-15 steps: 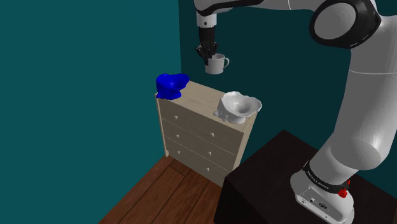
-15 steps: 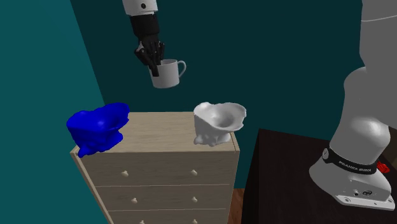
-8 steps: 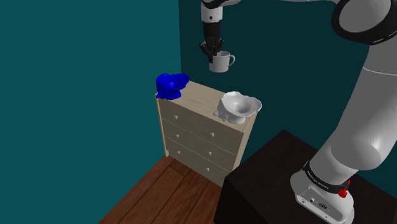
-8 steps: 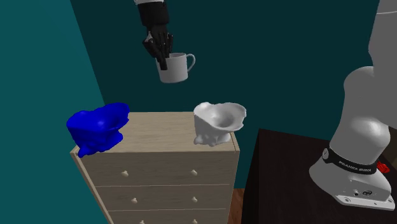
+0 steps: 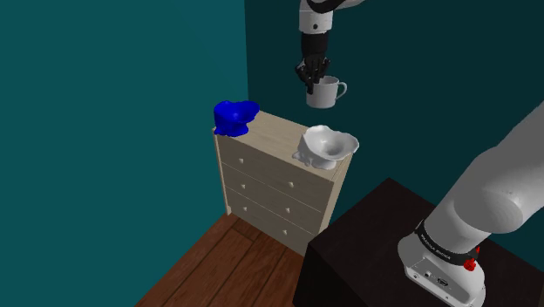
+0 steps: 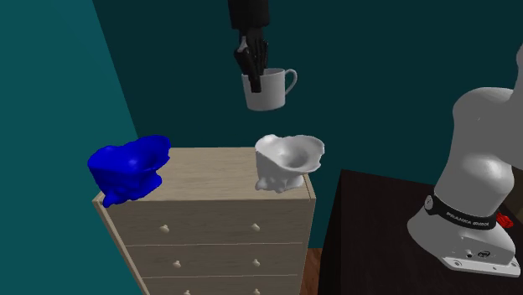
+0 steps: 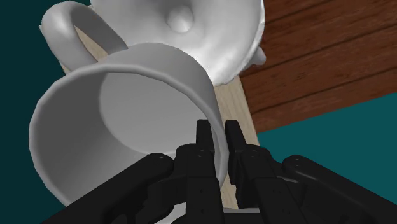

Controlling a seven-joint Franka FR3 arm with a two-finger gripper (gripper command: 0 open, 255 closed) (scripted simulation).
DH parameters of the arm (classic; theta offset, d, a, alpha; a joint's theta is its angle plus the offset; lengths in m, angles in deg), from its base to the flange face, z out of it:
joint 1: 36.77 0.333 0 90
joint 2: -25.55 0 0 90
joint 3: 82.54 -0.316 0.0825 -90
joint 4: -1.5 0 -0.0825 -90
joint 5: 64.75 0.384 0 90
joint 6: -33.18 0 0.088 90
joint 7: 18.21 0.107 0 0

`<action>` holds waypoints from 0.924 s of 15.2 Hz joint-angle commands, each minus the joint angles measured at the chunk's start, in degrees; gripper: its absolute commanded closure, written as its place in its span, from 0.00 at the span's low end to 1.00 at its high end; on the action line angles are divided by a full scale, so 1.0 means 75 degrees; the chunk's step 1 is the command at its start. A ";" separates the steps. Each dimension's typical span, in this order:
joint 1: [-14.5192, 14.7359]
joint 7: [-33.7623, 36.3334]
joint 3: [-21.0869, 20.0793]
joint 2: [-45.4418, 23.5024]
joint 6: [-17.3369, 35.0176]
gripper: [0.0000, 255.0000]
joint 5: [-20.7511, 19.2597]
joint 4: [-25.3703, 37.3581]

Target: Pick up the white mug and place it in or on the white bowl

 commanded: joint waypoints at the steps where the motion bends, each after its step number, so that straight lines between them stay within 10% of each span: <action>1: 0.0033 0.0041 -0.0026 0.0689 0.0001 1.00 0.0057 -0.0694; 14: 0.0114 0.0134 -0.0081 0.1839 0.0796 1.00 0.0170 -0.2638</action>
